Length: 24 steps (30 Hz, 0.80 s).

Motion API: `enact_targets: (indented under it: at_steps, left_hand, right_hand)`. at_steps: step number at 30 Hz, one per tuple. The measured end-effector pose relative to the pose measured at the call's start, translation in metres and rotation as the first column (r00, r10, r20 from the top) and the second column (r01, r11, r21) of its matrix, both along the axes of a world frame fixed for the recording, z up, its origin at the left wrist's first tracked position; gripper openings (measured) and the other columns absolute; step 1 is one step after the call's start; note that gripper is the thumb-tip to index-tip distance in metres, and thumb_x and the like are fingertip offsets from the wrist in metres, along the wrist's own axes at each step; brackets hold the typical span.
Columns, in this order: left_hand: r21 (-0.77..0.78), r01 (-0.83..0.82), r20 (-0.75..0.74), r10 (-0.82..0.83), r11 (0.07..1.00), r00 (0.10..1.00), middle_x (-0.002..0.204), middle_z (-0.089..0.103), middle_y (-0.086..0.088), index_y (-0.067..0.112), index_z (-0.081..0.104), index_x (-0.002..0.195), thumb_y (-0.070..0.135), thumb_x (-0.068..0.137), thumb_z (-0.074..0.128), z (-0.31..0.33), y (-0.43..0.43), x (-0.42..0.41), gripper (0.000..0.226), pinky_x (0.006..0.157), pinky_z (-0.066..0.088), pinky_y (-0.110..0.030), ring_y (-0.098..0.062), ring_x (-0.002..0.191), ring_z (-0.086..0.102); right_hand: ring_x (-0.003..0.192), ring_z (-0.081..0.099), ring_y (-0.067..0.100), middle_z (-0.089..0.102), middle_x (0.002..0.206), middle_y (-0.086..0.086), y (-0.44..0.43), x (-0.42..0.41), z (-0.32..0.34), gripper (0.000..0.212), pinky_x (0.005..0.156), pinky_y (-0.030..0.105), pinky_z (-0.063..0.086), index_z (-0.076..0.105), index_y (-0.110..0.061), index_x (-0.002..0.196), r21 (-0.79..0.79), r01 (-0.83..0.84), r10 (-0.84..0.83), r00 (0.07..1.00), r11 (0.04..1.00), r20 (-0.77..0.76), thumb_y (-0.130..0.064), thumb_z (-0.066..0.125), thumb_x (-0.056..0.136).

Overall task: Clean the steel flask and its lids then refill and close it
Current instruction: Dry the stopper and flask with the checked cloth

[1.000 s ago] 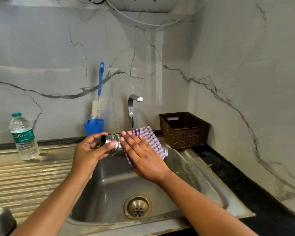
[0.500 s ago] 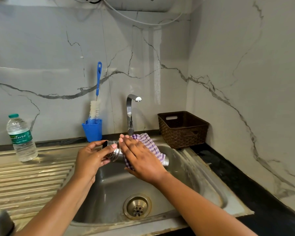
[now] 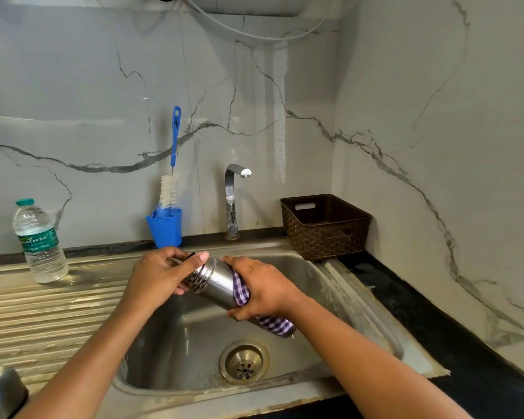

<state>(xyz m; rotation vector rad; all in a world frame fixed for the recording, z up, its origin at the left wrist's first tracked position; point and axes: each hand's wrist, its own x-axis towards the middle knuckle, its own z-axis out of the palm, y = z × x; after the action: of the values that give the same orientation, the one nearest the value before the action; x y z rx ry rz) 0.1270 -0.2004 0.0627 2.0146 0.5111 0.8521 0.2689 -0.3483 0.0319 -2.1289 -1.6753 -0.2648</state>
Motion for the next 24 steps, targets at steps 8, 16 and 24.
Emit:
enact_targets:
  at_steps: [8,16,24]
  left_hand:
    - [-0.065,0.535,-0.063,-0.538,0.843,0.841,0.113,0.064,0.008,0.042,0.064,0.114,0.055,0.051,0.084,0.008,0.018,-0.016,0.067,0.068,0.058,-0.034,-0.019,0.1,0.065]
    - [0.126,0.464,-0.059,-0.461,0.877,0.886,0.105,0.068,0.009,0.037,0.068,0.1,0.069,0.046,0.078,0.005,0.016,-0.014,0.064,0.075,0.054,-0.019,-0.01,0.094,0.066]
    - [0.144,0.038,-0.061,-0.03,0.989,0.998,0.081,0.069,0.003,0.026,0.063,0.091,0.037,0.072,0.077,-0.001,0.011,0.001,0.026,0.055,0.055,-0.027,-0.017,0.061,0.068]
  right_hand:
    - [0.108,0.053,0.015,0.053,0.124,-0.002,-0.018,0.006,0.014,0.092,0.095,0.032,0.046,0.032,-0.027,0.14,-0.069,-0.105,0.071,0.922,0.992,-0.38,-0.025,0.084,0.064]
    - [0.117,0.047,0.017,0.045,0.134,0.001,-0.013,-0.007,0.014,0.1,0.101,0.03,0.04,0.019,-0.022,0.147,-0.131,-0.112,0.06,0.936,0.985,-0.348,-0.021,0.081,0.069]
    - [0.137,0.03,0.022,0.028,0.151,0.006,0.012,-0.037,-0.004,0.112,0.114,0.031,0.024,-0.01,-0.017,0.15,-0.001,0.043,-0.042,0.972,0.999,-0.231,-0.028,0.075,0.078]
